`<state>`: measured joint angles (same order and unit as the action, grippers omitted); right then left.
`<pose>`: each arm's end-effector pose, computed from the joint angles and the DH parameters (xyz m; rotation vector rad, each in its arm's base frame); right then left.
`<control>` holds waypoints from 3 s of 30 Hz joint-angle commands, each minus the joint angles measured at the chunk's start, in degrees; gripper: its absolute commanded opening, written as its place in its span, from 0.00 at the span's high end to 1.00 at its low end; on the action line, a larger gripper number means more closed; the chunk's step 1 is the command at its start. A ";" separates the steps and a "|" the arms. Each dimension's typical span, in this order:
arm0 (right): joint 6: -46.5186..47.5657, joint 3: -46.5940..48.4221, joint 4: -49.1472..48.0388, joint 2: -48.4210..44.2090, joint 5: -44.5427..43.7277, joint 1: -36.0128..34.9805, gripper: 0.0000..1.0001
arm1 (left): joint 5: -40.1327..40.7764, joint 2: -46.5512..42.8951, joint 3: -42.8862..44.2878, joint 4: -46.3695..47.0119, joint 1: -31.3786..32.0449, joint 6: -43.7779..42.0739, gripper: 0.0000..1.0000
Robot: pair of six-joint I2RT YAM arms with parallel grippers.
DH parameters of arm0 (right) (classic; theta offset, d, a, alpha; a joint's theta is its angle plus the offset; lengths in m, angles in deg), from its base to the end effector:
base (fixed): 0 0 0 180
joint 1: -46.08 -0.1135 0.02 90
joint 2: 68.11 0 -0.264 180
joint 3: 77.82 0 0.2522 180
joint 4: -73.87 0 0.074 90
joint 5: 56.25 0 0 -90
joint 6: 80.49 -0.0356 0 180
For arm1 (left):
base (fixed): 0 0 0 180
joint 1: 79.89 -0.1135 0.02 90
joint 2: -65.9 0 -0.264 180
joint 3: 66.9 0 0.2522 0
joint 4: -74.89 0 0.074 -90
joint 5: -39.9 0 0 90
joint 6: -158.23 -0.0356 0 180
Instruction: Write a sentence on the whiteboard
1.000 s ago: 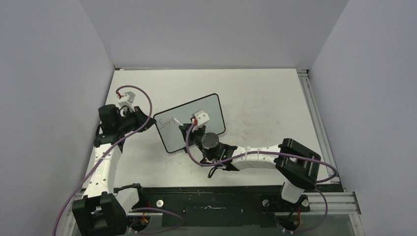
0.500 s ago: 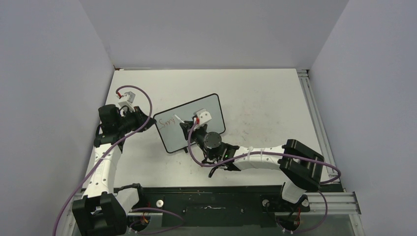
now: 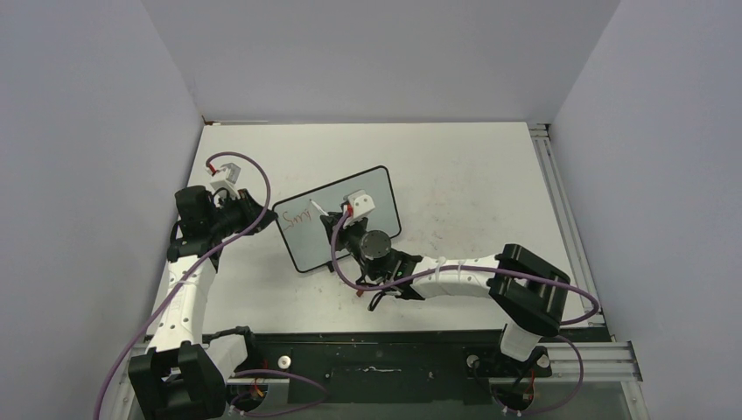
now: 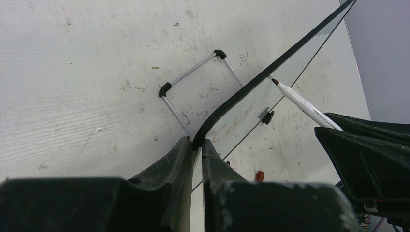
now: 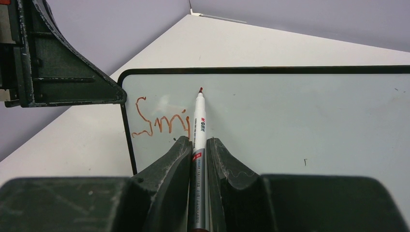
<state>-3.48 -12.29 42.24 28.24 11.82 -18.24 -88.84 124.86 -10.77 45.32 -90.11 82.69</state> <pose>0.1735 0.3302 0.2482 -0.4042 1.5575 0.7614 0.2221 0.0174 0.2727 -0.0511 2.0875 -0.7620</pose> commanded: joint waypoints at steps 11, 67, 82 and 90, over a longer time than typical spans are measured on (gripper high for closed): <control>-2.54 -1.89 -0.73 -0.93 -0.43 0.27 0.95 | -0.90 -0.09 1.31 0.08 -0.02 -0.05 0.92; -1.84 -4.15 0.90 -4.27 -0.74 -1.44 0.95 | -0.76 -0.08 1.17 0.08 -0.04 -0.04 0.92; -2.64 -3.87 0.57 -2.10 0.14 0.02 0.95 | -0.69 0.08 1.21 0.09 -0.02 -0.04 0.92; -3.10 -4.25 0.74 -2.11 -1.16 0.16 0.95 | -0.64 0.08 1.29 0.04 -0.05 -0.09 0.92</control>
<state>-5.99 -18.25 45.23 25.97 11.49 -18.45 -88.49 124.86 -10.77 45.30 -90.11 82.71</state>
